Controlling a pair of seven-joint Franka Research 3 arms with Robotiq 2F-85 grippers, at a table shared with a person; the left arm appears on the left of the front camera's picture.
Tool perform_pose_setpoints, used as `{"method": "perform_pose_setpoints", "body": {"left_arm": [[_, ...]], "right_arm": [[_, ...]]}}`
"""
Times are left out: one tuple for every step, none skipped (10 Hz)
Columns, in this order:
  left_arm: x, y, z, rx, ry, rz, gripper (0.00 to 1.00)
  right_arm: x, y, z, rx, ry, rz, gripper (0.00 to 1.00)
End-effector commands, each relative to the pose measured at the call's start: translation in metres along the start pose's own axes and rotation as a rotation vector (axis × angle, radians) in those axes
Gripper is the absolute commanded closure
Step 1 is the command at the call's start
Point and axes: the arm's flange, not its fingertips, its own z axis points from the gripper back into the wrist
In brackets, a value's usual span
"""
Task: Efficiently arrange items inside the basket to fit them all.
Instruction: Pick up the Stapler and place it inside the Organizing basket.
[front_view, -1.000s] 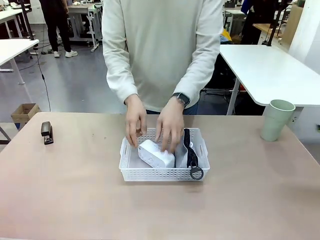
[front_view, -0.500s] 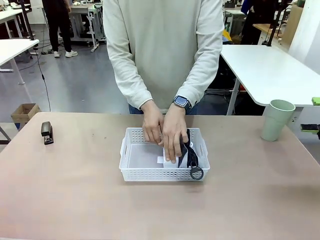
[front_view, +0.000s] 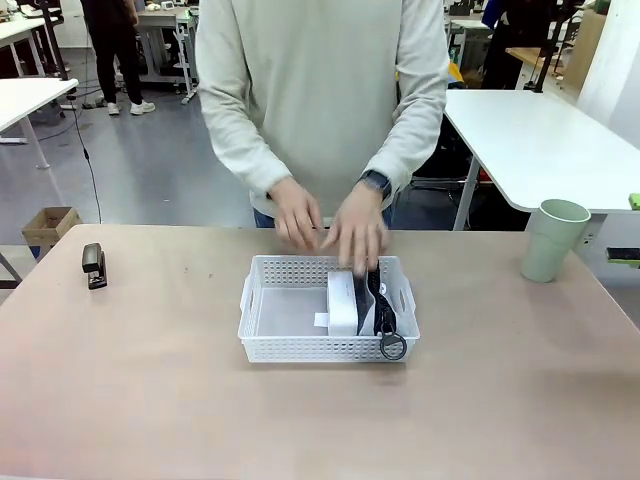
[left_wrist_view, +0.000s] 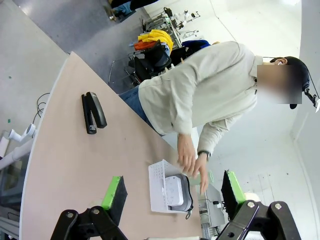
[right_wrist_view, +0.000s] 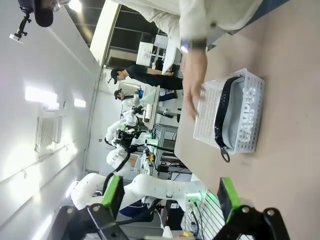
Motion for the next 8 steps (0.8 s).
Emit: {"method": "perform_pose_setpoints", "body": {"left_arm": [[0.0008, -0.0001, -0.0007, -0.019, -0.009, -0.021, 0.00], [0.0008, -0.0001, -0.0007, -0.019, -0.009, -0.021, 0.00], [0.0008, -0.0001, -0.0007, -0.019, -0.009, -0.021, 0.00], [0.0008, -0.0001, -0.0007, -0.019, -0.009, -0.021, 0.00], [0.0008, -0.0001, -0.0007, -0.019, -0.009, -0.021, 0.00], [0.0008, -0.0001, -0.0007, -0.019, -0.009, -0.021, 0.00], [0.0008, -0.0001, -0.0007, -0.019, -0.009, -0.021, 0.00], [0.0008, -0.0001, -0.0007, -0.019, -0.009, -0.021, 0.00]], "right_arm": [[0.0018, 0.0015, 0.0012, 0.016, -0.011, 0.011, 0.00], [0.0018, 0.0015, 0.0012, 0.016, -0.011, 0.011, 0.00], [0.0018, 0.0015, 0.0012, 0.016, -0.011, 0.011, 0.00], [0.0018, 0.0015, 0.0012, 0.016, -0.011, 0.011, 0.00], [0.0018, 0.0015, 0.0012, 0.016, -0.011, 0.011, 0.00], [0.0018, 0.0015, 0.0012, 0.016, -0.011, 0.011, 0.00], [0.0018, 0.0015, 0.0012, 0.016, -0.011, 0.011, 0.00], [0.0018, 0.0015, 0.0012, 0.016, -0.011, 0.011, 0.00]]}}
